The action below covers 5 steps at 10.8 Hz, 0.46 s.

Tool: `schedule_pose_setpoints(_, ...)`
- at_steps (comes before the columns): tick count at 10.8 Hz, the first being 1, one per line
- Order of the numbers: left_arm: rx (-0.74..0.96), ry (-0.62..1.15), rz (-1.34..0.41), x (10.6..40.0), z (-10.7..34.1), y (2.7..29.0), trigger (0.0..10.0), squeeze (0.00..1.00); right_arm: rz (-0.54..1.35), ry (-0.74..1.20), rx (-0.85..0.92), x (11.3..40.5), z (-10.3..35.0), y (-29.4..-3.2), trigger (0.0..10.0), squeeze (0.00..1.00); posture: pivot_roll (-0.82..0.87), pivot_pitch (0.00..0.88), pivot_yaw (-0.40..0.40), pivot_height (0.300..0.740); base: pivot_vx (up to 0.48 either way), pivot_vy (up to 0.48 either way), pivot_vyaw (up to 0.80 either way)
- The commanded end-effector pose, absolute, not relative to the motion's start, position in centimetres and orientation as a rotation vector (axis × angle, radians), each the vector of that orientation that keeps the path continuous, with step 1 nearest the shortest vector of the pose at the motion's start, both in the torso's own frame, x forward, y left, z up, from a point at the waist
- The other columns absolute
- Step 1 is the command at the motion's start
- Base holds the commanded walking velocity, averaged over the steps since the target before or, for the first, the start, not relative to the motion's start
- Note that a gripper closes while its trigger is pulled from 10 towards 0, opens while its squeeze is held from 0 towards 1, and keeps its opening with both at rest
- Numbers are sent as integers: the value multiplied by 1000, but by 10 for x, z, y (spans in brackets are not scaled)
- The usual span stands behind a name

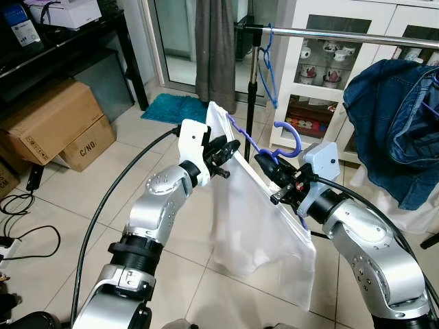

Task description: Hang hanger

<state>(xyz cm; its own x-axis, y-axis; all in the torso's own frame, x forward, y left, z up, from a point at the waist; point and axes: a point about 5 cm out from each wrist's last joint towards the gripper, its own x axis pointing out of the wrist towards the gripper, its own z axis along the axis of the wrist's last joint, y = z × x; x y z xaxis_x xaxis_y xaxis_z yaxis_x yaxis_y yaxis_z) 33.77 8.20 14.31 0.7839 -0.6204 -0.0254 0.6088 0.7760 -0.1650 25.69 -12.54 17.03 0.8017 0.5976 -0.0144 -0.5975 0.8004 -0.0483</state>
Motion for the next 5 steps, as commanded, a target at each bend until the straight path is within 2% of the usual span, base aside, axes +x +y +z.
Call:
schedule_pose_setpoints(1, -130, 58, -672, 336, 147, 81, 0, 0, 643, -27, -65, 257, 174, -124, 0, 0, -108, 0, 51, 740, 0, 0, 0)
schedule_pose_setpoints(5, -119, 27, -660, 323, 153, 92, 0, 0, 553, 51, -126, 264, 162, -135, 0, 0, -99, 0, 51, 740, 0, 0, 0)
